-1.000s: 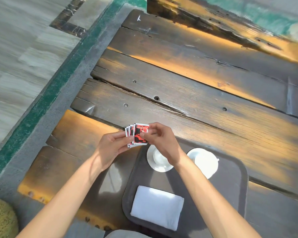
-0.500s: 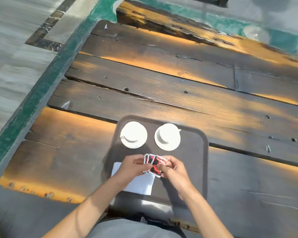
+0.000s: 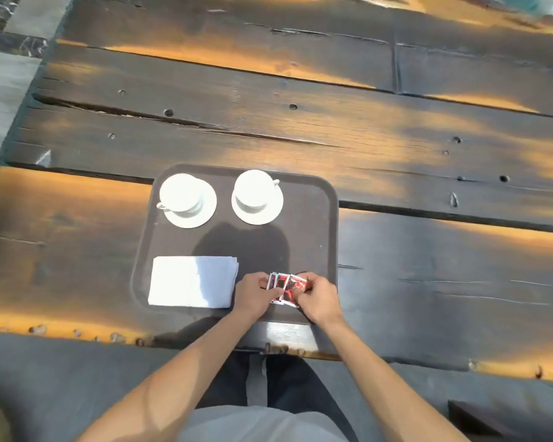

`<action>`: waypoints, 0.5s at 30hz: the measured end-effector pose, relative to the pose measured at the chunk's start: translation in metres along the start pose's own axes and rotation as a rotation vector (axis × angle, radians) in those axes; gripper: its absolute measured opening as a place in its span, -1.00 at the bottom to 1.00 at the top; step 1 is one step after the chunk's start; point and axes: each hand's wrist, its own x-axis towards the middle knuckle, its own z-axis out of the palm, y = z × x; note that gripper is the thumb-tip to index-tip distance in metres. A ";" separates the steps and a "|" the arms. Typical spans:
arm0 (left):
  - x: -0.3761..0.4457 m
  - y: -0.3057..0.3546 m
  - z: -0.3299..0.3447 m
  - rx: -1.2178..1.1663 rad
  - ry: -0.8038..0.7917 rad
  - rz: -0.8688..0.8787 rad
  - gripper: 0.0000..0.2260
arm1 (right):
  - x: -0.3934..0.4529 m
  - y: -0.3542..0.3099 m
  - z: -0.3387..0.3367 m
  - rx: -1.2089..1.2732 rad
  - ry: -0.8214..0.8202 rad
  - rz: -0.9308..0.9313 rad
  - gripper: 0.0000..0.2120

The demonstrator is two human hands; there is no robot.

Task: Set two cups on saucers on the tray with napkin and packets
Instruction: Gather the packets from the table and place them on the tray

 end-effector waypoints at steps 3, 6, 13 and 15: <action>-0.005 0.001 0.006 0.230 0.119 0.054 -0.77 | -0.004 -0.004 -0.003 -0.241 0.006 -0.068 -0.68; -0.012 0.003 0.006 0.306 0.160 0.052 -0.62 | -0.008 -0.006 -0.006 -0.293 -0.019 -0.077 -0.61; -0.016 0.020 -0.024 0.140 0.208 0.098 -0.61 | 0.001 -0.017 -0.042 -0.077 -0.033 -0.220 -0.68; -0.011 0.029 -0.043 -0.053 0.223 0.064 -0.67 | 0.013 -0.028 -0.053 0.001 -0.039 -0.230 -0.74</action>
